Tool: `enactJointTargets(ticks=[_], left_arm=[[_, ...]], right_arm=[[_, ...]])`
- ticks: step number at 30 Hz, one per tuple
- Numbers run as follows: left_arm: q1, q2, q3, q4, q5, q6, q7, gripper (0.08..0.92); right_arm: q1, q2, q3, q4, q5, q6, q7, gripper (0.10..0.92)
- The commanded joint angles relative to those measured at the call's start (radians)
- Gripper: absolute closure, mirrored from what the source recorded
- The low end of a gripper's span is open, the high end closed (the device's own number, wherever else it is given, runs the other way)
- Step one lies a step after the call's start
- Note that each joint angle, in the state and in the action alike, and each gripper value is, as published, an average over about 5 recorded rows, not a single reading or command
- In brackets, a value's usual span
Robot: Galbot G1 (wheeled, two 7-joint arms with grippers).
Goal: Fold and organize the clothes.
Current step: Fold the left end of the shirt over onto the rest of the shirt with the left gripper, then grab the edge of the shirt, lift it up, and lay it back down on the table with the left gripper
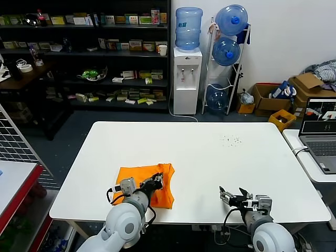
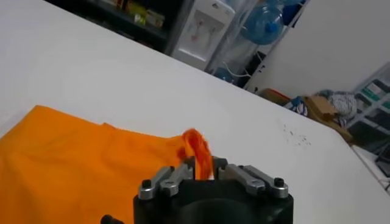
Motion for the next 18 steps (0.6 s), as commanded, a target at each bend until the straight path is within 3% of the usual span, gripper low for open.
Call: enactJointTargets(ticks=[1,5,10,14,18], left_arm=[[0.029,0.058,-0.066,-0.007,0.017,0.002,0.054,0.584],[0.097,0.150,-0.173,0.017,0.036,-0.015,0.130,0.471],[0.190,0.267,-0.289,0.114,0.121,-0.085,0.308,0.324],[0.216,0.285,-0.300,0.192,0.199,-0.169,0.435,0.224],[0.210,0.258,-0.288,0.240,0.238,-0.210,0.481,0.183]], right_arm=[[0.003,-0.001,-0.005,-0.004,0.002,0.001,-0.001,0.203],[0.006,-0.006,-0.006,-0.008,0.005,0.003,-0.003,0.203],[0.020,-0.004,-0.018,-0.017,0.009,0.003,-0.003,0.203],[0.032,0.005,-0.031,-0.020,0.009,0.000,0.001,0.203],[0.031,0.003,-0.029,-0.017,0.011,-0.002,0.003,0.203]])
